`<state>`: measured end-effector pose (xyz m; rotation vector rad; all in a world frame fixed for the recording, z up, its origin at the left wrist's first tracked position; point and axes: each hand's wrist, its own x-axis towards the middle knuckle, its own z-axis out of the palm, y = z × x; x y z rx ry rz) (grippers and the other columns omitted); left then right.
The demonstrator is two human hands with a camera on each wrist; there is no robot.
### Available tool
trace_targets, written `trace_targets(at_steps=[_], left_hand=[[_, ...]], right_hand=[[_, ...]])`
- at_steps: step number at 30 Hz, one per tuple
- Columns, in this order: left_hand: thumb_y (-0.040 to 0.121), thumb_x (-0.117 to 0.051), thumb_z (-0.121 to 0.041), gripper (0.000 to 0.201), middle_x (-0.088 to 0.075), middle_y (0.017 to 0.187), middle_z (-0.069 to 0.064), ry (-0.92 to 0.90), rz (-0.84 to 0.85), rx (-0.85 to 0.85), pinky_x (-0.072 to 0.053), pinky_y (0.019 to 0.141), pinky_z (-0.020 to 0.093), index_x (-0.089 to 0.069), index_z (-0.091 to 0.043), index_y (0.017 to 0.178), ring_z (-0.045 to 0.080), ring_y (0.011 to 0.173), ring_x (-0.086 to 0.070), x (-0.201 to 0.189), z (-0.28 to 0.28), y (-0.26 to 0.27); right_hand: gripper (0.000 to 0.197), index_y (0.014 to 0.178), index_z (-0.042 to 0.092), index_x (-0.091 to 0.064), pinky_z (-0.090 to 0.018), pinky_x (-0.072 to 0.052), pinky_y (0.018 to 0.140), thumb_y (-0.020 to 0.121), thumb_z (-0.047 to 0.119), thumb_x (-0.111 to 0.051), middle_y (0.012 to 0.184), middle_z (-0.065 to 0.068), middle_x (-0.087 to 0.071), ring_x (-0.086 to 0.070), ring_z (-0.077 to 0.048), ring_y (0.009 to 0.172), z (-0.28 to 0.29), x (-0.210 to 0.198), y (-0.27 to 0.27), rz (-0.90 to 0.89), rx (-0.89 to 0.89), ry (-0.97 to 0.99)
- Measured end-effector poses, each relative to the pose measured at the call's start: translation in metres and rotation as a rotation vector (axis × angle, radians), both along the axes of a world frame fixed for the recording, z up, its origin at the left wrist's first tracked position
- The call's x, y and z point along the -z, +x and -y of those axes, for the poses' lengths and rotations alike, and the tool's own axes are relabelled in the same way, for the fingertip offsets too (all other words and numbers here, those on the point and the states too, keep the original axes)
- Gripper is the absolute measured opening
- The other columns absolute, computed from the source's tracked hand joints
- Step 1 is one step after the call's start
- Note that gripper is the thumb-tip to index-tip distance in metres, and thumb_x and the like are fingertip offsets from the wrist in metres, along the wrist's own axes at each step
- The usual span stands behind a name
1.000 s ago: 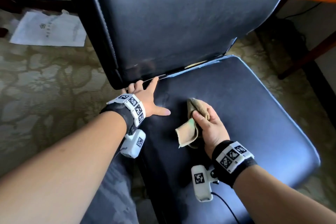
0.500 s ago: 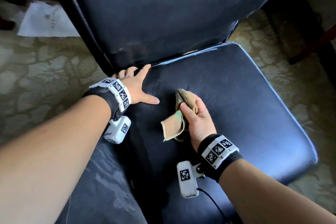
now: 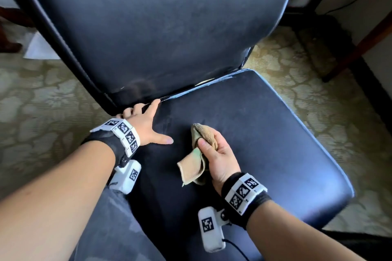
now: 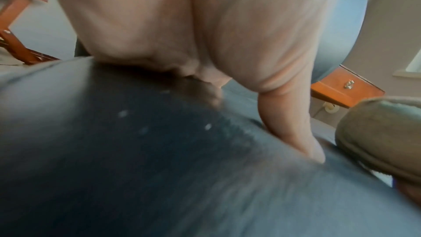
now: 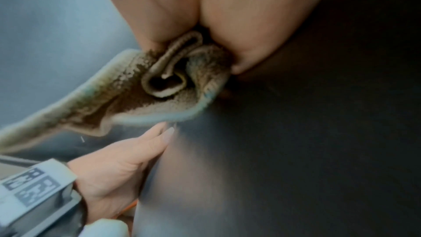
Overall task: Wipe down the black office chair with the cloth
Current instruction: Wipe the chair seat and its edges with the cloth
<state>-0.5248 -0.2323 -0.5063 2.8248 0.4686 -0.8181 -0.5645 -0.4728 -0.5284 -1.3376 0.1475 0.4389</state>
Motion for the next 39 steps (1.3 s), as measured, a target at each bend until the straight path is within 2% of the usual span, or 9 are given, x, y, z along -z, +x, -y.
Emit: trace_targets(at_steps=[6,12,16,19,21,24,27,33,39], left_hand=[[0.061,-0.082,-0.079,0.140,-0.016,0.165,-0.004,-0.102,-0.003,-0.102,-0.031,0.114,0.046,0.008,-0.044,0.163,0.031,0.143,-0.027,-0.010,0.002,-0.004],[0.064,-0.084,-0.075,0.132,-0.022,0.168,-0.003,-0.182,0.004,-0.142,-0.031,0.121,0.050,-0.007,-0.039,0.165,0.036,0.152,-0.024,-0.003,-0.026,-0.005],[0.061,-0.087,-0.067,0.129,-0.028,0.168,-0.003,-0.284,0.047,-0.143,-0.031,0.123,0.051,-0.016,-0.037,0.164,0.034,0.153,-0.028,0.003,-0.038,-0.009],[0.050,-0.080,-0.065,0.128,-0.033,0.166,-0.006,-0.355,0.072,-0.151,-0.032,0.122,0.045,-0.021,-0.040,0.161,0.032,0.149,-0.033,0.003,-0.042,-0.009],[0.056,-0.083,-0.067,0.127,-0.031,0.166,-0.008,-0.370,0.059,-0.151,-0.031,0.122,0.045,-0.019,-0.040,0.162,0.031,0.150,-0.031,0.002,-0.042,-0.008],[0.068,-0.080,-0.071,0.120,-0.026,0.166,-0.009,-0.288,0.059,-0.131,-0.025,0.119,0.049,-0.014,-0.037,0.162,0.031,0.150,-0.027,0.000,-0.032,-0.007],[0.068,-0.077,-0.072,0.117,-0.026,0.164,-0.006,-0.230,0.053,-0.130,-0.020,0.120,0.055,-0.015,-0.035,0.160,0.031,0.150,-0.023,0.001,-0.024,-0.005],[0.052,-0.078,-0.085,0.129,-0.033,0.156,-0.007,-0.219,0.041,-0.167,-0.027,0.116,0.054,-0.019,-0.037,0.156,0.032,0.142,-0.030,0.000,-0.017,-0.006],[0.085,-0.066,-0.061,0.111,-0.011,0.169,0.012,-0.147,0.092,-0.114,-0.001,0.128,0.055,0.001,-0.026,0.167,0.039,0.156,-0.007,-0.008,0.021,-0.005]], right_hand=[[0.026,0.111,0.031,-0.074,-0.038,-0.053,0.085,0.094,0.013,-0.067,0.093,0.004,-0.075,-0.066,-0.012,0.082,0.000,-0.019,0.012,0.015,-0.052,-0.186],[0.035,0.122,0.040,-0.069,-0.025,-0.049,0.093,0.092,0.023,-0.069,0.107,0.006,-0.073,-0.067,-0.014,0.101,-0.051,-0.062,0.083,0.570,-0.365,-0.799],[0.039,0.135,0.037,-0.063,-0.018,-0.039,0.092,0.098,0.024,-0.060,0.103,0.004,-0.054,-0.059,-0.024,0.102,-0.110,-0.058,0.102,0.747,-0.677,-1.072],[0.049,0.139,0.048,-0.052,-0.039,-0.053,0.096,0.094,0.029,-0.048,0.111,0.000,-0.047,-0.062,-0.032,0.103,-0.126,-0.032,0.093,0.708,-0.870,-1.231],[0.051,0.141,0.051,-0.046,-0.043,-0.055,0.094,0.094,0.031,-0.044,0.117,-0.003,-0.051,-0.063,-0.034,0.105,-0.120,-0.027,0.099,0.659,-0.792,-1.318],[0.047,0.138,0.046,-0.053,-0.042,-0.055,0.095,0.095,0.030,-0.044,0.121,-0.007,-0.054,-0.064,-0.035,0.107,-0.117,-0.029,0.108,0.613,-0.642,-1.380],[0.040,0.133,0.037,-0.057,-0.039,-0.053,0.091,0.096,0.027,-0.045,0.122,-0.009,-0.051,-0.062,-0.037,0.103,-0.130,-0.031,0.097,0.617,-0.734,-1.440],[0.050,0.141,0.049,-0.049,-0.040,-0.053,0.096,0.095,0.032,-0.051,0.135,-0.005,-0.050,-0.061,-0.035,0.115,-0.109,-0.043,0.114,0.611,-0.748,-1.536],[0.044,0.141,0.044,-0.046,-0.042,-0.054,0.092,0.098,0.039,-0.048,0.122,-0.008,-0.044,-0.061,-0.039,0.105,-0.108,-0.039,0.104,0.574,-0.803,-1.512]])
